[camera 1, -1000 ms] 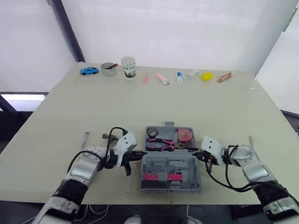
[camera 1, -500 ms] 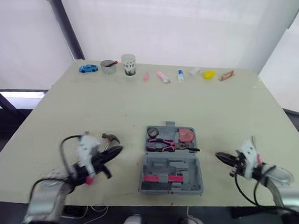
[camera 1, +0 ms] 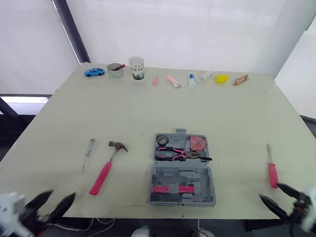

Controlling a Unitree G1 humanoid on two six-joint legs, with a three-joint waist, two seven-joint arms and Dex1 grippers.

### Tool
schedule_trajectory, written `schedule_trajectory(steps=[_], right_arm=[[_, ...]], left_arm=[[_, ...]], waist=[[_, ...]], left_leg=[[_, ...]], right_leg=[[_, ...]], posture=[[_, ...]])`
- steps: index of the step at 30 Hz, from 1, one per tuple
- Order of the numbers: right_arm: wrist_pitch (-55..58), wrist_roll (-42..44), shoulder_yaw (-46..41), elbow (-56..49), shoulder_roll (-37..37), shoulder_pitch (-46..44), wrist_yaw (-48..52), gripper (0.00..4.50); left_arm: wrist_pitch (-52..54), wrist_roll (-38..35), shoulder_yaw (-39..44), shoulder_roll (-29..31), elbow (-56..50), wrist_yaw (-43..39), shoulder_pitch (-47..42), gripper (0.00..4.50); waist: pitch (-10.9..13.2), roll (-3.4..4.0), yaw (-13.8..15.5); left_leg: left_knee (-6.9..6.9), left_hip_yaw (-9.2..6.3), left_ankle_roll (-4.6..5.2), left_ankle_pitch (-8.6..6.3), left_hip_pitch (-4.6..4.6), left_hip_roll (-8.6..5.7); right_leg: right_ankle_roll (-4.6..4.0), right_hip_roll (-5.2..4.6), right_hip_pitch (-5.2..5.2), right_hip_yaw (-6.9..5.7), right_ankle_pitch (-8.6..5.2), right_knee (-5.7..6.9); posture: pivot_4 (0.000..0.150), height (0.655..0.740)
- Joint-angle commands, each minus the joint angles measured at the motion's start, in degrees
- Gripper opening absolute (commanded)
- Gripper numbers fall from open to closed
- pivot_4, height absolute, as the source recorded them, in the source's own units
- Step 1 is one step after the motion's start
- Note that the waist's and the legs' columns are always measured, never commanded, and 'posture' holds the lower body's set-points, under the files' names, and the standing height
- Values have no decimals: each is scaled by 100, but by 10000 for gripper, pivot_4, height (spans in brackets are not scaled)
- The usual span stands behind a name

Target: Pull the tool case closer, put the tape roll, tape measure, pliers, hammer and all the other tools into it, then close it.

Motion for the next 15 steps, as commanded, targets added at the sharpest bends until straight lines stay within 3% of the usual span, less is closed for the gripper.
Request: schedule_trajectory(steps=[1, 7, 15], right_arm=[[-510, 29, -483, 646, -344, 130, 199, 45000], [-712, 60, -608, 1133, -581, 47, 267, 45000], [386, 285, 100, -728, -300, -611, -297, 45000]], left_arm=[[-289, -103, 289, -4, 226, -212, 183, 44352], [-319, -98, 158, 48, 297, -192, 104, 44352], [171, -151, -244, 144, -650, 493, -520, 44352]], waist=[[0, 3, -4], [-1, -2, -7], [-5, 4, -25]], left_leg=[[7, -1, 0, 0, 4, 2], [8, -4, 0, 0, 21, 11], [8, 0, 0, 0, 21, 12]], right_leg=[[7, -5, 0, 3, 1, 3], [7, -18, 5, 11, 0, 4], [7, -6, 4, 16, 1, 28]], posture=[[1500, 7400], [1500, 7400], [1500, 7400]])
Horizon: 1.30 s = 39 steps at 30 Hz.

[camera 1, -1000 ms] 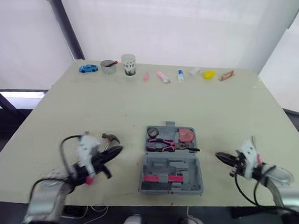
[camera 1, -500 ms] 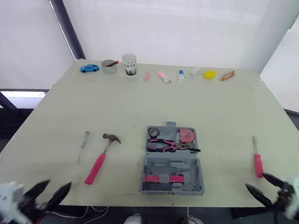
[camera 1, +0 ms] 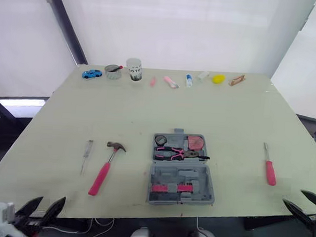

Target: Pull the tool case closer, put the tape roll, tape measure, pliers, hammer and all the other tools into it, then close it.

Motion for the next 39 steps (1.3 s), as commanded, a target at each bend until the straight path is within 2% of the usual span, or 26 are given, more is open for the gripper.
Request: schedule_trajectory(steps=[1, 6, 10, 15, 22, 25, 29, 30, 31, 33, 34, 39], right_arm=[[464, 73, 350, -791, 78, -371, -343, 45000], [754, 117, 962, -1637, 102, -870, -267, 45000], [965, 361, 1643, -2396, 164, -1506, 36, 45000], [1149, 552, 2197, -2666, 203, -2208, 441, 45000], [1306, 759, 2655, -2783, 304, -2704, 854, 45000], [1386, 898, 2716, -2848, 398, -2838, 901, 45000], [1418, 942, 2768, -2871, 504, -2917, 945, 45000], [1394, 908, 2796, -2865, 526, -2926, 950, 45000], [1367, 876, 2817, -2853, 544, -2931, 952, 45000], [1347, 848, 2829, -2840, 564, -2928, 948, 45000], [1333, 832, 2827, -2830, 576, -2925, 941, 45000], [1195, 681, 2786, -2644, 571, -2893, 950, 45000]], left_arm=[[252, -95, -132, 183, -566, 333, -368, 44352], [993, 177, -387, 403, -873, 1484, -1229, 44352], [2121, 363, -598, 631, -1024, 2553, -1836, 44352], [2908, 672, -938, 785, -740, 3212, -2661, 44352], [3469, 1179, -1462, 918, 271, 3510, -3620, 44352], [3466, 1299, -1621, 886, 605, 3442, -3860, 37300], [3307, 1485, -1754, 831, 946, 3371, -3977, 18420], [3248, 1518, -1771, 814, 1015, 3347, -3982, 16329], [3196, 1548, -1773, 800, 1066, 3336, -3983, 11217], [3114, 1595, -1758, 784, 1107, 3324, -3973, 4765], [3084, 1613, -1742, 779, 1116, 3317, -3967, 132], [2932, 1277, -1356, 698, 298, 3042, -3611, 132]], waist=[[0, 0, 9], [4, 1, 72], [4, -3, -8], [7, -9, 33], [9, -14, 41], [11, -18, 25], [12, -19, 33], [12, -19, 36], [12, -19, 37], [12, -18, 39], [12, -18, 39], [12, -21, 25]], left_leg=[[0, 0, 0, 0, 0, 0], [9, -10, 0, 3, -11, -10], [2, -12, 0, 2, -7, -15], [4, -29, 0, 2, -6, -17], [6, -35, -1, 3, -8, -24], [6, -36, -1, 3, -8, -23], [5, -40, -2, 3, -8, -22], [5, -40, -2, 3, -8, -22], [5, -40, -2, 3, -8, -21], [5, -40, -2, 3, -7, -20], [6, -39, -2, 3, -6, -20], [7, -38, -4, 4, -7, -17]], right_leg=[[0, 0, 0, 0, 0, 0], [-24, 4, 2, -16, 15, 12], [-2, 8, 6, -4, 29, 1], [-3, 12, 8, -18, 31, 12], [-4, 8, 14, -28, 31, 10], [-4, 8, 13, -27, 31, 10], [-5, 6, 13, -30, 32, 12], [-5, 4, 13, -30, 32, 12], [-5, 1, 13, -30, 32, 12], [-4, -3, 13, -30, 32, 15], [-5, -3, 13, -30, 32, 16], [-4, -9, 13, -30, 33, 16]], posture=[[1500, 7400], [1500, 7400], [1500, 7400], [1500, 7400], [1500, 7400], [1500, 7400], [1500, 7400], [1500, 7400], [1500, 7400], [1500, 7400], [1500, 7400], [1500, 7400]])
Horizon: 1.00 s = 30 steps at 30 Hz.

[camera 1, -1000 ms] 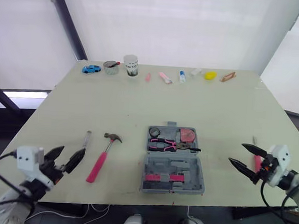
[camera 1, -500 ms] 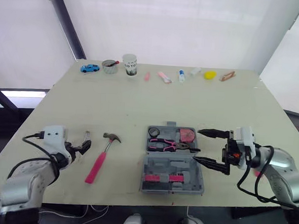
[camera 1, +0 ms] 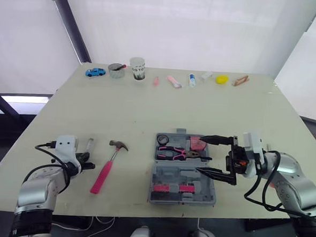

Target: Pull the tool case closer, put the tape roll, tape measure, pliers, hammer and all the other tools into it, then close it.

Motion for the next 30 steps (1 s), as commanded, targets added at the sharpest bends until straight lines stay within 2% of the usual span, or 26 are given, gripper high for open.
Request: schedule_trajectory(steps=[1, 6, 11, 19, 25, 28, 29, 30], right_arm=[[-192, -44, -116, 17, -31, -43, 42, 45000], [-281, -74, -248, 186, -166, 39, 117, 45000], [-325, -101, -320, 278, -296, 162, 211, 45000], [-319, -148, -400, 192, -450, 301, 219, 45000], [-257, -95, -496, 92, -526, 406, 153, 45000], [-236, -111, -492, 86, -522, 411, 131, 45000], [-232, -118, -481, 101, -513, 396, 128, 45000], [-235, -125, -470, 123, -505, 383, 132, 45000]], left_arm=[[-9, -403, 399, -78, -1063, -249, 340, 132], [796, -1055, 546, -335, -2845, -106, 987, 132], [1565, -1281, 97, -839, -3969, 509, 1243, 132], [1915, -705, -900, -1555, -4020, 1344, 1306, 132], [1673, -261, -1273, -1762, -3700, 1475, 1397, 132], [1639, -204, -1266, -1814, -3631, 1436, 1414, 12552], [1643, -187, -1256, -1817, -3614, 1420, 1428, 14482], [1647, -164, -1255, -1815, -3611, 1418, 1443, 19300]], waist=[[1, -3, -16], [2, -4, 0], [2, -4, 6], [4, -8, -13], [5, -7, -2], [5, -7, -1], [5, -7, -3], [5, -7, -5]], left_leg=[[0, 3, 0, 0, -1, 3], [-2, -1, -1, 0, -8, 0], [-1, 0, 0, 0, -6, -10], [6, 1, 1, 1, 6, -14], [4, 0, 1, 0, 9, -11], [4, 4, 1, 1, 10, -11], [5, 4, 1, 1, 10, -11], [5, 7, 1, 1, 13, -11]], right_leg=[[0, -3, -1, 0, 0, 0], [1, -44, -6, -9, 1, 1], [2, -57, -2, -13, 1, -1], [1, -2, 9, 2, 1, 1], [-1, 14, 9, 9, 0, 4], [-1, 13, 9, 12, 0, 3], [-1, 13, 9, 13, 0, 4], [-1, 13, 9, 15, 0, 4]], posture=[[1500, 7400], [1500, 7400], [1500, 7400], [1500, 7400], [1500, 7400], [1500, 7400], [1500, 7400], [1500, 7400]])
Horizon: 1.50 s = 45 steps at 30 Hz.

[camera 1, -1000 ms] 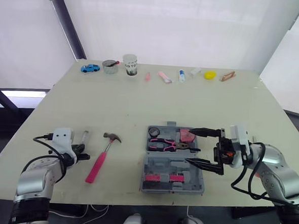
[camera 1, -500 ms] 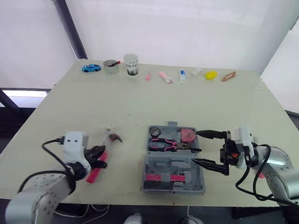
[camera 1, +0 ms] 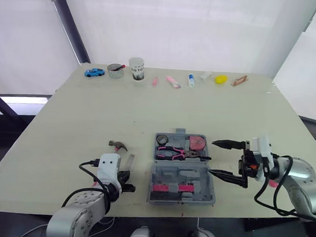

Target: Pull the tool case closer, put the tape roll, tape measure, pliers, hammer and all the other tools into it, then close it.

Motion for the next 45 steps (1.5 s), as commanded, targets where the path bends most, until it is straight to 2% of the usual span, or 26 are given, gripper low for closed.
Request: schedule_trajectory(steps=[1, 2, 3, 7, 12, 15, 17, 21, 25, 28, 29, 32, 33, 36, 41, 45], right_arm=[[-41, 64, -91, -160, -24, -43, 6, 45000], [-50, 53, -77, -142, -13, -48, 8, 45000], [-62, 42, -62, -121, 0, -52, 11, 45000], [-127, 4, -30, 12, 82, -103, 18, 45000], [-210, -84, 19, 122, 232, -167, -8, 45000], [-259, -114, 57, 148, 339, -191, -46, 45000], [-271, -140, 79, 142, 385, -196, -67, 45000], [-288, -164, 75, 147, 439, -215, -111, 45000], [-307, -188, 82, 136, 464, -221, -166, 45000], [-304, -193, 76, 79, 458, -179, -190, 45000], [-301, -193, 74, 60, 450, -165, -192, 45000], [-243, -166, 52, 39, 381, -152, -172, 45000], [-232, -158, 45, 60, 368, -170, -164, 45000], [-193, -131, 39, 121, 327, -237, -126, 45000], [-7, 11, -29, 163, 197, -271, -4, 45000], [140, 199, -133, 141, -12, -240, 233, 45000]], left_arm=[[-55, 122, 17, 8, -26, -39, 91, 23210], [-46, 120, 22, 17, -61, -67, 118, 27656], [-16, 91, 58, 33, -152, -101, 173, 34345], [130, -194, 352, 133, -720, -347, 471, 44721], [570, -622, 780, 569, -1224, -781, 606, 44721], [937, -1072, 1166, 1221, -1333, -1360, 470, 44721], [1136, -1334, 1349, 1865, -1256, -1856, 318, 44721], [1008, -1470, 1261, 3584, -678, -3129, -119, 44721], [-642, -543, 97, 5336, 362, -4790, -738, 44721], [-2480, 407, -897, 5939, 1314, -6111, -1559, 44721], [-2952, 672, -1145, 5989, 1589, -6391, -1812, 44721], [-6293, 2100, -2331, 5637, 3320, -7761, -3392, 44721], [-7247, 2369, -2597, 5445, 3846, -8100, -3819, 44721], [-9221, 2858, -3167, 4738, 5343, -8757, -4981, 44721], [-11604, 3233, -3895, 3666, 7103, -9239, -6219, 44721], [-12867, 3732, -4350, 3174, 7974, -8903, -6706, 44721]], waist=[[0, 0, -6], [0, 0, -8], [0, 1, -11], [0, 1, -32], [3, -2, 1], [5, -5, -1], [7, -6, -4], [19, 0, 3], [39, 16, -1], [52, 25, 10], [52, 25, 10], [56, 32, 71], [57, 33, 102], [58, 31, 132], [64, 18, 179], [64, 17, 142]], left_leg=[[0, 1, 0, 0, 2, 0], [0, 2, 0, 0, 4, 0], [-1, 2, 0, 0, 7, 1], [-4, 9, 0, 0, 14, 4], [-5, 6, 0, 0, 14, 4], [-4, 8, 0, 0, 14, 3], [-5, 9, 0, 0, 15, 4], [-6, 3, -1, 0, 16, 6], [-10, 18, -1, 0, 20, 4], [-13, 33, -2, 0, 14, 2], [-14, 45, -2, 0, 8, 0], [-12, 41, -3, 1, -12, 2], [-9, 39, -6, 3, -28, 3], [-1, 46, -6, 4, -44, 3], [7, 39, -4, 2, -64, 4], [14, 39, -1, 1, -68, 1]], right_leg=[[0, 0, 1, 1, 0, 0], [0, 2, 1, 2, 0, 1], [0, 2, 2, 3, 0, 2], [-1, 6, 5, 9, 0, 2], [-4, 5, 5, 4, -3, 3], [-22, 3, 5, 6, -13, 3], [-21, 4, 4, 7, -12, 1], [-25, 7, 4, -3, -14, 6], [-26, 4, 2, 7, -15, -2], [-25, 1, -3, 9, -15, -9], [-26, 3, -4, 3, -15, -13], [-26, 8, -17, -7, -15, -13], [-27, 14, -29, -10, -14, -12], [-16, 16, -38, -3, -7, -15], [0, 16, -44, -9, 1, -21], [10, 12, -41, -8, 6, -26]], posture=[[1500, 7400], [1500, 7400], [1500, 7400], [1500, 7400], [1500, 7400], [1500, 7400], [1500, 7400], [1500, 7400], [1500, 7400], [1500, 7400], [1500, 7400], [1500, 7400], [1500, 7400], [1500, 7400], [1500, 7400], [1500, 7400]])
